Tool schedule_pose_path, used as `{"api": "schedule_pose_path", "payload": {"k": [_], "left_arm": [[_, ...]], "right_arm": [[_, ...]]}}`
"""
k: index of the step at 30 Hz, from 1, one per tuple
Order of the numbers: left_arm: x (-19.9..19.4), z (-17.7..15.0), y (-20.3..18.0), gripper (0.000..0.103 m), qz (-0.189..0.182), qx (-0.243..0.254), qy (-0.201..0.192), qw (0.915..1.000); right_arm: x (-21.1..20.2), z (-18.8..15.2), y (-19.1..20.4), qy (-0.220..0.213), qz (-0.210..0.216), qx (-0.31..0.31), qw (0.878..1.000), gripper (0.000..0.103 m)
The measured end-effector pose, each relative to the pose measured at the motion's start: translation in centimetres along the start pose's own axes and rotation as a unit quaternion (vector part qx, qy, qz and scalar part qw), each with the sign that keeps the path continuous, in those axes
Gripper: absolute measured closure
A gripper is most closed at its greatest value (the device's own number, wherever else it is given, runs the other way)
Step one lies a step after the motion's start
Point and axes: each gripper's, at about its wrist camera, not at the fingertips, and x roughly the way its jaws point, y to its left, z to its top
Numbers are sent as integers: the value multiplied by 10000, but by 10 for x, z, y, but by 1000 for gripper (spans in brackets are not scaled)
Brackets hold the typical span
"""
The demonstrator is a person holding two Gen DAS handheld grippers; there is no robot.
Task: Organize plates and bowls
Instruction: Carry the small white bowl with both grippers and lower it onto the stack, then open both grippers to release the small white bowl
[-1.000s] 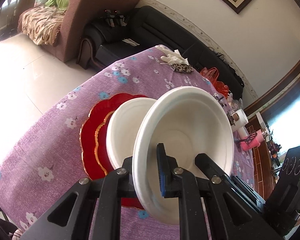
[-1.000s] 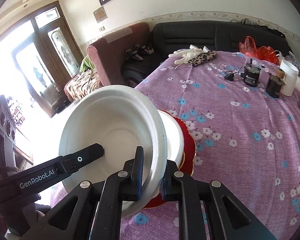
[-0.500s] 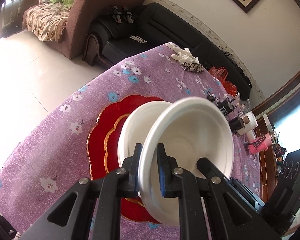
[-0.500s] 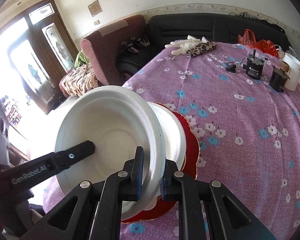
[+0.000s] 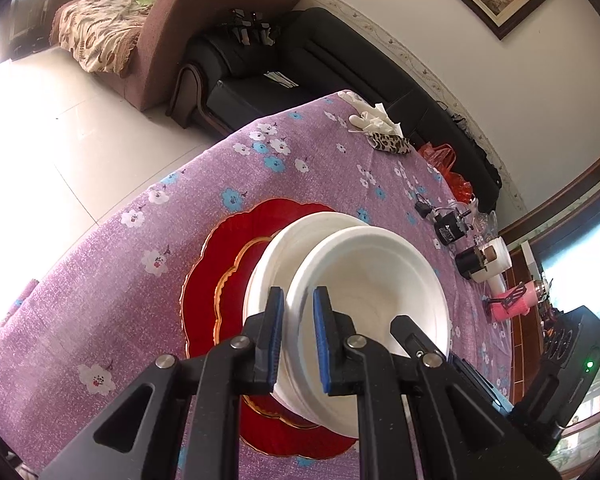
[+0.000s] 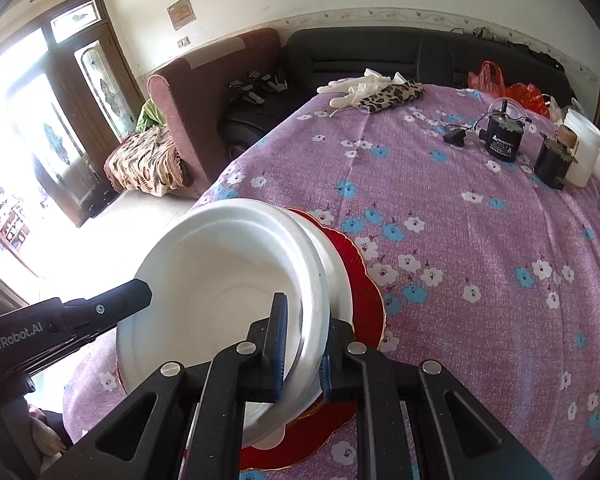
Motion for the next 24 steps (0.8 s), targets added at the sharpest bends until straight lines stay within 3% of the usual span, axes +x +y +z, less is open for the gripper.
{"api": "schedule_pose_path", "payload": {"k": [4,9,14,24], "left_arm": [[-8,0,2,83,-92,-41,-146,9998],[-28,-2,6,56,-93,-105,-564,9983],[-45,-4,9,46,-102,-104,-830,9964],[-66,-21,15,41,-79,-53,-1009,9948]], "right_arm": [[0,-1,0,-98,-42,-18,9999,88],[-2,-3,-3,-245,124,144,9995,80],[-8,-2,-2,-435,165,158,9988,68],[-33,-6,1,-768,-50,120,9970,59]]}}
